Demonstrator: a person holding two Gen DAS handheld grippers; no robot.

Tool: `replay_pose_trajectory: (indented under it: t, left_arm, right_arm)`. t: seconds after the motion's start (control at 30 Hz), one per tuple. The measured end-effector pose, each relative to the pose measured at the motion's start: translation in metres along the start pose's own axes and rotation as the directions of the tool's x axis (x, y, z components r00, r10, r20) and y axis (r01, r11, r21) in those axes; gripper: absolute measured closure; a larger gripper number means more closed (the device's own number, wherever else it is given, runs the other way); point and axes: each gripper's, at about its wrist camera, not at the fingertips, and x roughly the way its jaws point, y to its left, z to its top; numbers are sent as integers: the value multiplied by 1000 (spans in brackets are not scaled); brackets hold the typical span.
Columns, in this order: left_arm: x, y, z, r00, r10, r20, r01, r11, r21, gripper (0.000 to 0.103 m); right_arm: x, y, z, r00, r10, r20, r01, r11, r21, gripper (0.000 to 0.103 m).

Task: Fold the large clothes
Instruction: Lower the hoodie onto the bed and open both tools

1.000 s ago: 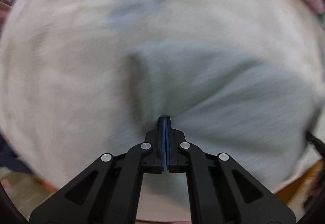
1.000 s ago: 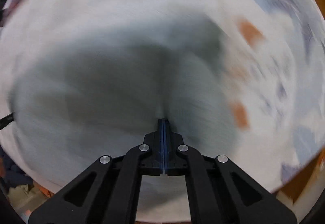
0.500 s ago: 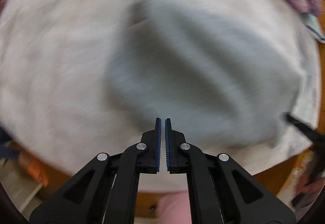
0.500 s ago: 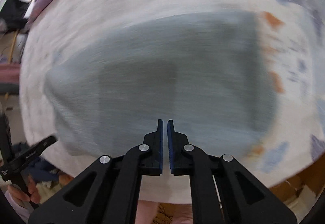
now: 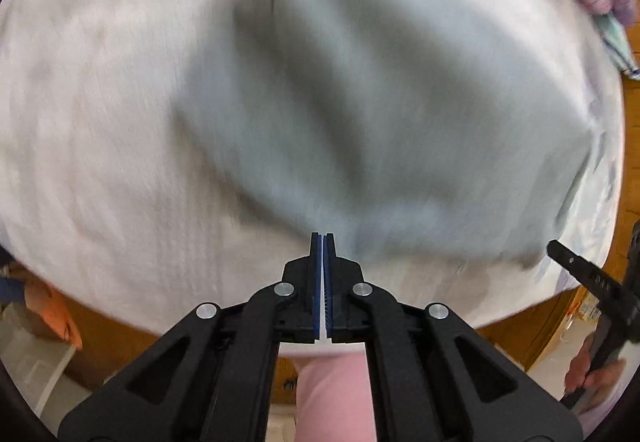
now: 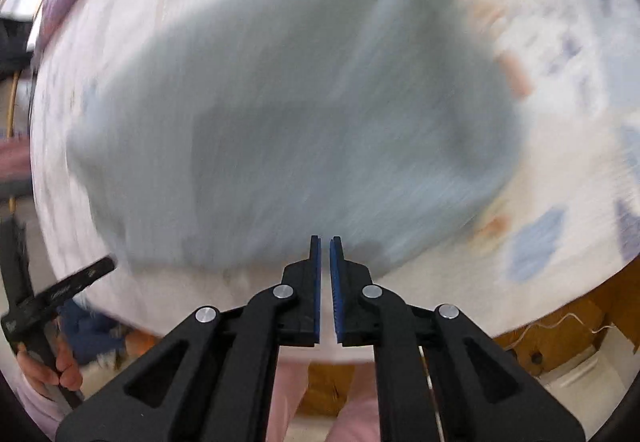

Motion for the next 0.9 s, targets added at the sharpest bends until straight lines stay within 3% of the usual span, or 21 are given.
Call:
replay_pose_trajectory:
  t: [0.1, 0.2, 0.27, 0.33, 0.37, 0.43, 0.5, 0.57, 0.6, 0.63, 0.67, 0.7, 0.73, 0.77, 0.83, 0.9]
  left_arm:
    - [-7, 2, 32, 998, 5, 58, -6, 1000, 22, 101]
    - [-14, 7, 68, 993, 34, 117, -36, 999, 20, 101]
    - [-6, 14, 94, 990, 22, 138, -23, 1000, -1, 101]
    - [26, 4, 117, 995, 66, 79, -65, 998, -16, 101]
    - [47, 9, 124, 998, 44, 39, -42, 998, -46, 101]
    - [50, 7, 127, 998, 37, 46, -33, 995, -90, 100]
    - [40, 0, 121, 997, 50, 59, -46, 997, -68, 100]
    - [28, 0, 108, 996, 80, 49, -79, 997, -24, 98]
    - [23, 0, 104, 994, 101, 39, -100, 995, -17, 85]
    - [20, -1, 100, 992, 125, 32, -124, 992, -22, 71]
    - [13, 0, 95, 987, 155, 30, -154, 987, -35, 38]
    - [7, -5, 90, 985, 166, 44, -164, 986, -40, 32]
    - [-1, -8, 83, 983, 172, 60, -170, 985, -38, 32]
    - [-11, -10, 77, 982, 182, 61, -180, 983, -33, 32]
    - [-24, -16, 67, 981, 185, 57, -184, 983, -29, 30]
    - [-43, -21, 56, 981, 177, 77, -176, 984, -20, 27]
  right_arm:
    - [-10, -32, 41, 995, -76, 71, 73, 996, 50, 96]
    - [-16, -54, 88, 990, -62, 125, 52, 995, 87, 96]
    - [-7, -63, 110, 993, -64, 103, 56, 995, 81, 96]
    - [22, -69, 131, 992, -116, 42, 114, 992, 60, 98]
    - [39, -75, 138, 994, -110, 4, 110, 992, 57, 98]
    - [41, -84, 143, 995, -98, -4, 98, 991, 87, 98]
    - [29, -94, 139, 996, -94, -5, 94, 990, 108, 97]
    - [14, -100, 126, 993, -116, -10, 116, 987, 111, 90]
    - [5, -106, 122, 994, -106, -22, 108, 985, 137, 82]
    - [7, -89, 117, 995, -95, -23, 97, 982, 162, 68]
    - [-2, -89, 112, 995, -99, -14, 100, 979, 176, 57]
    - [-17, -86, 106, 989, -148, 9, 144, 973, 180, 39]
    - [-30, -85, 104, 981, -191, 26, 184, 967, 174, 32]
    - [-46, -84, 98, 975, -217, 51, 207, 966, 155, 29]
    - [-74, -82, 85, 976, -204, 79, 193, 974, 121, 15]
    - [-96, -78, 72, 972, -216, 93, 207, 973, 100, 9]
